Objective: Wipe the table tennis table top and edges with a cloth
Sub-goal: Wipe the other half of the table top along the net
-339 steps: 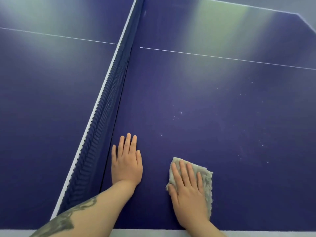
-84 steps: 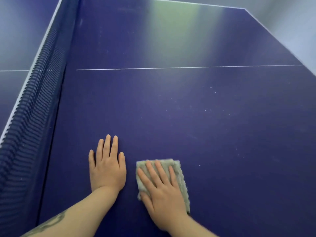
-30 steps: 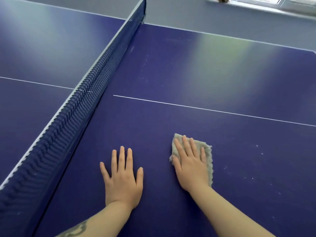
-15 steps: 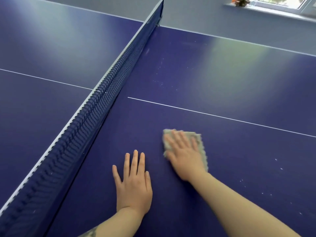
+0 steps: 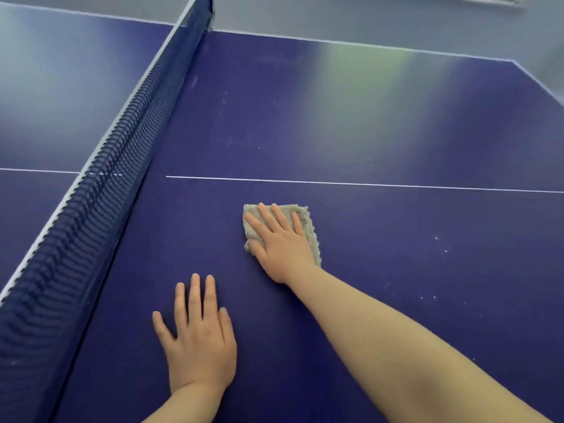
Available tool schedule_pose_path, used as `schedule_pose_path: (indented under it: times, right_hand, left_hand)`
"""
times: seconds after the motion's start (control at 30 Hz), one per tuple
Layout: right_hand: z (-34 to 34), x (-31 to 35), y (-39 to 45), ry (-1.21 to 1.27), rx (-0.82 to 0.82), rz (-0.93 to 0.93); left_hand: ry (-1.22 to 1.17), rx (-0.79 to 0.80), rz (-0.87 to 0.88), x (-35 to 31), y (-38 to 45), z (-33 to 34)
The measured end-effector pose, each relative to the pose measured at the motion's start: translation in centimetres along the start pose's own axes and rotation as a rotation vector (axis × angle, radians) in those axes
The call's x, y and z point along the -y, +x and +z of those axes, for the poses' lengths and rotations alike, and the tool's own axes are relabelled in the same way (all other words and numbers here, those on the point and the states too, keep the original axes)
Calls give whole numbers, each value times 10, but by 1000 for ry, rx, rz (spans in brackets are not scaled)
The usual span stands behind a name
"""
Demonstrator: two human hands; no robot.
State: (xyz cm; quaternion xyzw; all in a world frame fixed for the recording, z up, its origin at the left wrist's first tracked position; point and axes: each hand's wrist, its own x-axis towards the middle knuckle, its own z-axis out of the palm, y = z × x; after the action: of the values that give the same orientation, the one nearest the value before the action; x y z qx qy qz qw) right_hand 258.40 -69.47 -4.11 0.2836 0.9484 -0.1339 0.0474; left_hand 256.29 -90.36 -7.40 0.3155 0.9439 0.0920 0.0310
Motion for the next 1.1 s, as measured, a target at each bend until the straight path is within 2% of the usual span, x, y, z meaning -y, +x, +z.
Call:
schedule_pose_path:
  times: [0.13,0.2,0.27,0.37,0.47,0.5,0.57,0.63,0.7,0.77,0.87,0.97,1.03,1.1]
  right_hand:
    - [-12,-77,-12,18,-89,453]
    - [-6,-80,-46,22,-108,569]
    - [8,-49,-79,34,-132,479]
    - [21,0,-102,70,-52,152]
    - [16,-9,-94,29,12,25]
    - [12,-24,-93,27,-4,56]
    - [5,-63,-104,63,-57,252]
    - [2,-100,-136,93,-115,520]
    - [8,-110,-178,91,-134,690]
    - [16,-88,-208,70,-128,670]
    - [26,-56,-221,76,-86,484]
    - [17,-78,-222,89,-83,413]
    - [16,-104,-243,91,-111,593]
    - [24,-121,-289,109,-145,898]
  left_hand:
    - [-12,22,-9,-6,3,-3]
    - [-26,36,-24,-6,3,-3]
    - [-20,3,48,-3,1,-2]
    - [35,-27,255,-1,5,-3]
    - [168,-12,460,-13,13,-3]
    - [177,16,440,-22,13,-4]
    - [118,115,349,-48,7,-5]
    - [51,161,372,-85,-15,1]
    - [23,175,406,-121,-45,6]
    - [-11,185,328,-141,-67,9]
    - [-34,183,277,-145,-78,12]
    - [-43,193,284,-146,-77,10]
    - [-53,210,276,-147,-79,8]
    - [-71,221,265,-146,-80,6]
